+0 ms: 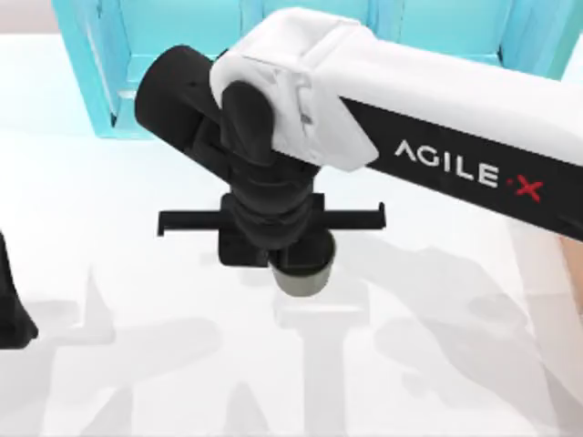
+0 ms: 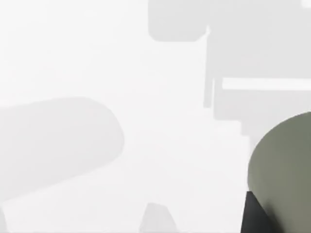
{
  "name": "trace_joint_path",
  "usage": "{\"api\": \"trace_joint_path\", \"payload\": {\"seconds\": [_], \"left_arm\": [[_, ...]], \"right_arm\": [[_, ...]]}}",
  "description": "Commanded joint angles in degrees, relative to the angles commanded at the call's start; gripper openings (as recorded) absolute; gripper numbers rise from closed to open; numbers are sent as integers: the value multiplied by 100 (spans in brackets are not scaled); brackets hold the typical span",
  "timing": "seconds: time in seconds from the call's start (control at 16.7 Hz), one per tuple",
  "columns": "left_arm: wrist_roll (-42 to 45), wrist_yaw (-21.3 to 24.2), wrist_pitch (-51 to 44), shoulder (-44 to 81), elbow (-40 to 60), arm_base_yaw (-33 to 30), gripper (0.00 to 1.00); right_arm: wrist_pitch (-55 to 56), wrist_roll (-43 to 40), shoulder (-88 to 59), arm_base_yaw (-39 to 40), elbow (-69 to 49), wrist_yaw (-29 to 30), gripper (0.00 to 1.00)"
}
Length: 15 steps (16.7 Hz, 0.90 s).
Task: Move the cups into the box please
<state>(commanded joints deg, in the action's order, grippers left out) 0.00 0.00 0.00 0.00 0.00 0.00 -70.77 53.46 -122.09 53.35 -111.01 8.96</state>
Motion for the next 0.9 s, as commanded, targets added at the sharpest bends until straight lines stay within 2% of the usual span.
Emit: {"api": "trace_joint_path", "payload": {"seconds": [0.54,0.72,0.9], "left_arm": [[0,0,0,0,0,0,100],[0,0,0,0,0,0,100],[0,0,0,0,0,0,100]], "right_arm": [[0,-182,150,-156,198,-32,0],[-178,-851,289,-832,370,-118,0],[-339,-1941,595,-1901,635,-281,0]]}}
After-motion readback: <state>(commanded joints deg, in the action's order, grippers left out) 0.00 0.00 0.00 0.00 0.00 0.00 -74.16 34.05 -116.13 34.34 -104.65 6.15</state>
